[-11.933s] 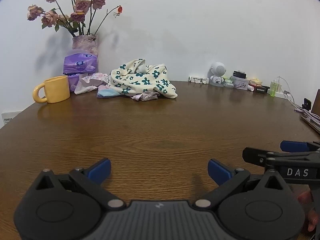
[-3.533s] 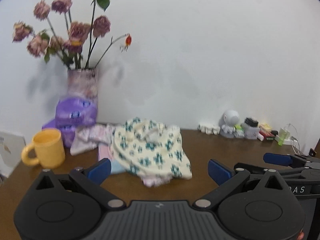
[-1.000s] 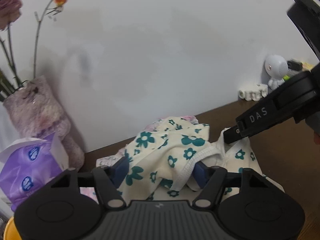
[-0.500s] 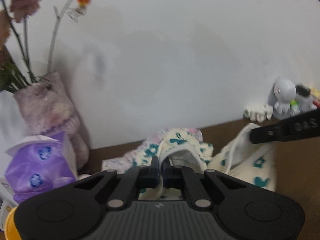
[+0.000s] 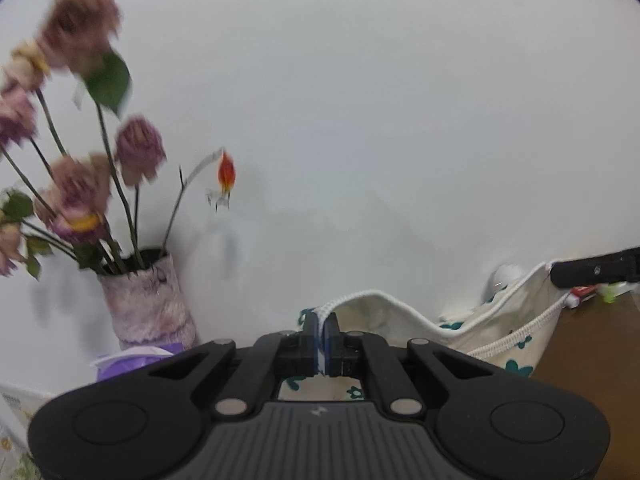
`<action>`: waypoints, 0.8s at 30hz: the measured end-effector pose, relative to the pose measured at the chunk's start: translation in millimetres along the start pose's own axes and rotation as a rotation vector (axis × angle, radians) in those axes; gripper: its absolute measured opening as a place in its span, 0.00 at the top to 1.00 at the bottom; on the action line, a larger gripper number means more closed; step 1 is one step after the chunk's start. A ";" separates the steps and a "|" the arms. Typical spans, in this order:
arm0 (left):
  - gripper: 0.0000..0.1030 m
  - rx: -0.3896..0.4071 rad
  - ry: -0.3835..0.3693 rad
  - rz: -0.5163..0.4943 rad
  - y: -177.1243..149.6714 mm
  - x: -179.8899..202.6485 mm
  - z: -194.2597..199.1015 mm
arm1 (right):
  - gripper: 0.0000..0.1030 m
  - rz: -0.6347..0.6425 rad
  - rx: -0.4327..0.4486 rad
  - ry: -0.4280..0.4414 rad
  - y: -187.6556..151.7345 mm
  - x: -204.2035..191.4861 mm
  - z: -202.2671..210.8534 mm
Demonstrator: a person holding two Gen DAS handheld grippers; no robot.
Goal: Fold clothes
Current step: 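Lift the cream shirt with both grippers and shake it out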
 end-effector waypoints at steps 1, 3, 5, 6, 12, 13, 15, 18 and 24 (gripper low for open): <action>0.98 0.022 -0.009 -0.005 -0.6 2.3 16.2 | 0.98 0.019 0.024 0.014 -1.9 -4.8 17.9; 0.98 0.074 -0.034 -0.010 -1.3 5.4 52.1 | 0.98 0.059 0.082 0.041 -6.3 -13.7 54.7; 0.99 0.126 -0.057 -0.018 -0.8 9.4 83.2 | 0.98 0.085 0.144 0.060 -7.5 -24.3 90.7; 0.99 0.154 -0.071 -0.015 0.3 11.5 101.1 | 0.98 0.095 0.176 0.068 -7.7 -29.8 108.5; 0.99 0.279 -0.156 -0.003 6.6 24.7 185.8 | 0.98 0.148 0.349 0.133 -5.2 -61.4 206.2; 0.98 0.286 -0.171 0.006 5.8 25.1 196.4 | 0.98 0.156 0.361 0.148 -4.2 -67.2 214.8; 0.98 0.291 -0.194 0.022 0.8 22.5 212.4 | 0.98 0.175 0.376 0.175 -2.8 -79.8 226.4; 0.98 0.266 -0.201 0.042 -15.3 12.9 222.1 | 0.98 0.209 0.360 0.214 -5.0 -97.3 228.3; 0.98 0.039 -0.118 0.091 -88.5 -17.8 178.3 | 0.98 0.229 0.076 0.237 -50.8 -111.6 135.5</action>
Point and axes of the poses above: each gripper's, at about its wrist camera, not at the fingertips, and z roughly against the way its jaws point, x to its right, y to its top, the point moved 3 cm from there along -z, roughly the way its jaws point, and after that the axes turned 5 degrees about -x, right-handed, at the moved point
